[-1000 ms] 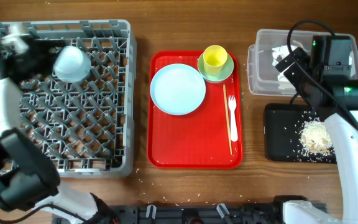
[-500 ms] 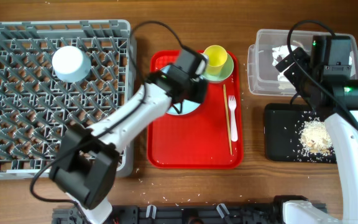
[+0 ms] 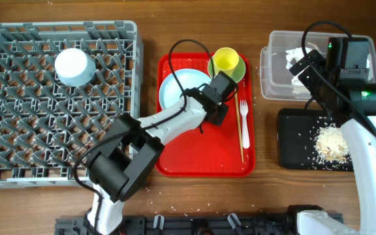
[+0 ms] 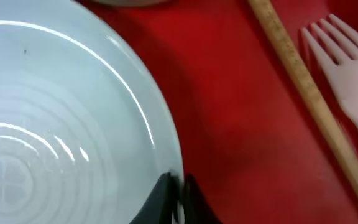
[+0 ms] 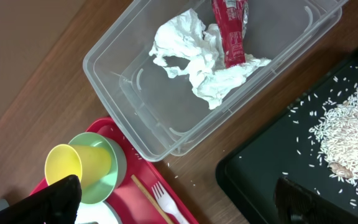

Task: Sort waste into correct bins and load items into the dishwasher rack
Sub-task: 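Grasp the light-blue plate on the red tray with the left gripper, then stand the plate upright in the dish rack with the left gripper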

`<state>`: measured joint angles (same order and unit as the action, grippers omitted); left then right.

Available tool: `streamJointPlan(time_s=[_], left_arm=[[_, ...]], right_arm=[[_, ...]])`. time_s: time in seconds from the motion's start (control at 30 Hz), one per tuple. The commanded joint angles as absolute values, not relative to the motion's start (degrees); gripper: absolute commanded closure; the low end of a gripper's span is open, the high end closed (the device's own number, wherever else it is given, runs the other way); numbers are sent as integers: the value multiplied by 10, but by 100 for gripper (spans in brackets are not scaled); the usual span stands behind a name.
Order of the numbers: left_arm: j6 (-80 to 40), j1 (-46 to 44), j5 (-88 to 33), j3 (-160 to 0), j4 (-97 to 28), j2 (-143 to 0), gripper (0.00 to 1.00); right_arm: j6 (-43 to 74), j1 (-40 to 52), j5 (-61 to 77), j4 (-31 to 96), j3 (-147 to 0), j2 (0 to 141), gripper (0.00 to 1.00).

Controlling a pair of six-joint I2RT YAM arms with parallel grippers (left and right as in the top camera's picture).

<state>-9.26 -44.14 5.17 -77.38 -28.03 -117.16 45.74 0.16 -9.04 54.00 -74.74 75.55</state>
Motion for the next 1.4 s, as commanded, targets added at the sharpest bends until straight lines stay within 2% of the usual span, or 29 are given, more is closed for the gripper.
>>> streamJointPlan(time_s=[0.0,0.33,0.43,0.5,0.57,0.67,0.73,0.87,1.07,1.1,1.13,1.17,1.2,1.23,1.27,1.37], left_arm=[[-99,-456,42,-771,-315,-1169,96],[-122,-423,-12,-776,-385,-873,96],[-122,-353,-28,-776,-384,-803,96],[-122,-277,-112,-776,-379,-781,96],[-122,-176,-231,-776,-366,-780,96],[-122,-4,-533,-775,-313,-815,96],[-123,66,-613,-775,-285,-849,96],[-177,117,-663,-775,-224,-939,96],[-207,127,-674,-775,-173,-1002,96],[-207,128,-674,-775,-168,-1001,91],[-206,131,-674,-775,-167,-1001,80],[-206,136,-674,-775,-167,-1000,64],[-206,145,-674,-775,-167,-993,35],[-206,150,-672,-775,-167,-985,14],[-206,156,-652,-776,-172,-973,2],[-197,159,-525,-776,-228,-908,1]], right_arm=[[451,0,-92,538,-753,758,0],[452,0,-92,538,-753,758,0],[452,0,-91,538,-753,758,0],[451,0,-91,538,-753,758,0],[452,0,-91,538,-753,758,0],[451,0,-91,538,-753,758,0],[452,0,-91,538,-753,758,0],[451,0,-92,538,-753,758,0],[452,0,-92,538,-753,758,0],[452,0,-92,538,-753,758,0],[451,0,-92,538,-753,758,0],[452,0,-92,538,-753,758,0],[452,0,-92,538,-753,758,0],[451,0,-91,538,-753,758,0],[451,0,-92,538,-753,758,0],[451,0,-92,538,-753,758,0]])
